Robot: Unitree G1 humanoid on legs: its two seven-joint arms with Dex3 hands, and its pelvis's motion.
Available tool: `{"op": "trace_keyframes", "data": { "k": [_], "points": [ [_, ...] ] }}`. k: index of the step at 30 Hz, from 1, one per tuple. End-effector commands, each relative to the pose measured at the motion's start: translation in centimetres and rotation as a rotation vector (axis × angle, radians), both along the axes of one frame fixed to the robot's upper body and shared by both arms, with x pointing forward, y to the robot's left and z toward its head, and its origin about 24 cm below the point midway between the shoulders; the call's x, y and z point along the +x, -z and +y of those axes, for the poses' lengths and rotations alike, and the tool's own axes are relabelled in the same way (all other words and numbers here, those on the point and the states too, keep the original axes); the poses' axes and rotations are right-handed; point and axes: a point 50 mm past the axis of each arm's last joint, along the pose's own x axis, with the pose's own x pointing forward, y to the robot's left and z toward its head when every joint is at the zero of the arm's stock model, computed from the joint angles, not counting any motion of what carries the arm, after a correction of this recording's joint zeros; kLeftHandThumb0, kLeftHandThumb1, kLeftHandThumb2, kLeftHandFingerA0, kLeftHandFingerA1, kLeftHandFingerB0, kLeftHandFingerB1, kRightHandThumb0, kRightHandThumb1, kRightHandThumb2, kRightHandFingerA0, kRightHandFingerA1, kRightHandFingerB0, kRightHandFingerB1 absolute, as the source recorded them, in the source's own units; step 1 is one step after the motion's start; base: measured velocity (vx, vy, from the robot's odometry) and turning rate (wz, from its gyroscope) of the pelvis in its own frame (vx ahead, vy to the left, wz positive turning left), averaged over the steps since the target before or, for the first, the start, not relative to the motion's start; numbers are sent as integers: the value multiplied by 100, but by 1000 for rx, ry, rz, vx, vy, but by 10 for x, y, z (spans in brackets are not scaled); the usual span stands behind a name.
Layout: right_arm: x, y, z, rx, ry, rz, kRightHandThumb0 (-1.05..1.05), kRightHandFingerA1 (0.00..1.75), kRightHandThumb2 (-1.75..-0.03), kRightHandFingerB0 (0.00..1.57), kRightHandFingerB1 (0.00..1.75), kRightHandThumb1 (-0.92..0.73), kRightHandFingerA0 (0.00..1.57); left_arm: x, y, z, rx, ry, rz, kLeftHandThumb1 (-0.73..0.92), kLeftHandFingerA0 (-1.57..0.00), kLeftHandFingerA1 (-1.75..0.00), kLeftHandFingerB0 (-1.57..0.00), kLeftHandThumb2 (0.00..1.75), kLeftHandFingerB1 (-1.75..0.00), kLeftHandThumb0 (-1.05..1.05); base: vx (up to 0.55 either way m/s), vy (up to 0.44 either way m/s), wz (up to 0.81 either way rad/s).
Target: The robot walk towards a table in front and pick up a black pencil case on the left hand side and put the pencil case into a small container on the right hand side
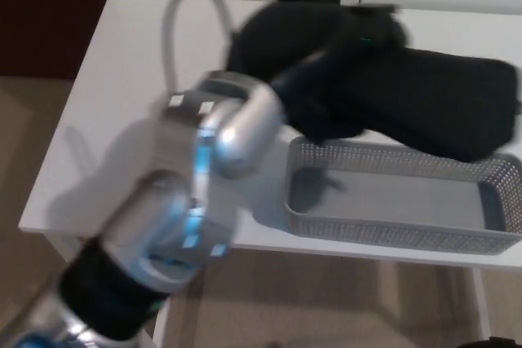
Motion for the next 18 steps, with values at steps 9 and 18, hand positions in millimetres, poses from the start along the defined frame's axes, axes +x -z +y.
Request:
{"op": "trace_keyframes", "data": {
  "k": [9, 18],
  "points": [
    [-1, 2, 5, -2, -27, 4, -33, 55, -58, 59, 47, -64, 73, -6, 13, -71, -92, 24, 310, 72, -76, -150, -73, 65, -81, -21, 0, 0, -1],
    [5, 0, 7, 23, -17, -1, -30, 56, -59, 57, 48, -64, 70, -17, 42, -81, -100, 19, 483, 65, -79, -134, -80, 65, -77, -16, 0, 0, 0]
  ]
}}
